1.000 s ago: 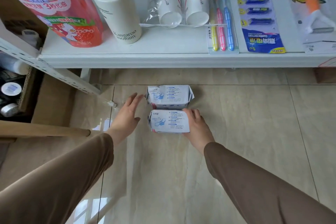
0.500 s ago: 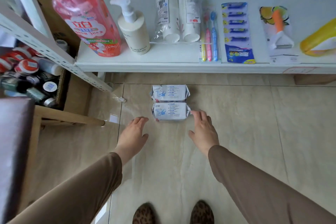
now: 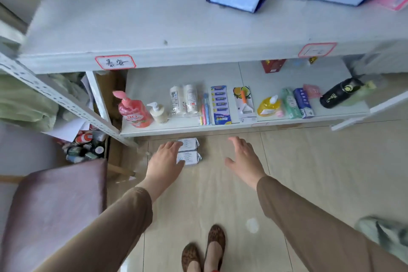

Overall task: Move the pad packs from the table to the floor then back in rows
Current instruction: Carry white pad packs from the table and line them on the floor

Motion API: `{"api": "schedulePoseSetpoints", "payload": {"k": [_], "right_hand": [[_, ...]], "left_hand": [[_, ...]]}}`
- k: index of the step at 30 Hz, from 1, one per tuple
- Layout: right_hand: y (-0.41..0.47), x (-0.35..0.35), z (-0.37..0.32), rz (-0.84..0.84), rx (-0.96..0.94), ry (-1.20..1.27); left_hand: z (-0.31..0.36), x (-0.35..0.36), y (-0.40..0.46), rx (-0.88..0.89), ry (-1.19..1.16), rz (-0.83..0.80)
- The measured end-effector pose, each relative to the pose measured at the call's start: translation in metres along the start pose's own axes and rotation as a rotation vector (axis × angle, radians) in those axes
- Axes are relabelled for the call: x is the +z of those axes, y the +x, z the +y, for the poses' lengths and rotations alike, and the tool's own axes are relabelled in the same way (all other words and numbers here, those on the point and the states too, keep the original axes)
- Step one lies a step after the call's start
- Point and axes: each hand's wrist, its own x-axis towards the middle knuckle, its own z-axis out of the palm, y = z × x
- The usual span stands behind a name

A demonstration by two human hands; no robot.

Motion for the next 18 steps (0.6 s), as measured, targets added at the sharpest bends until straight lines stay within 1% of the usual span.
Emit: {"api": "schedulePoseSetpoints", "payload": {"k": [4, 9, 13, 18], "right_hand": [[-0.028, -0.083, -0.029, 0.081, -0.038, -0.007], [-0.053, -0.161, -0.048, 0.183, -0.075, -0.020], [-0.061, -0.212, -0.048, 0.244, -0.103, -0.049], [-0.046, -0.283, -0.034, 0.289, -0.149, -0.057]], "left_hand": [[0.053, -0.077, -0.008, 0.090, -0.027, 0.072], [0.105, -0.148, -0.015, 0.183, -0.011, 0.143], [0.145, -0.186, -0.009, 0.247, -0.019, 0.187], [0.204, -0.217, 0.025, 0.301, -0.037, 0.215]]}}
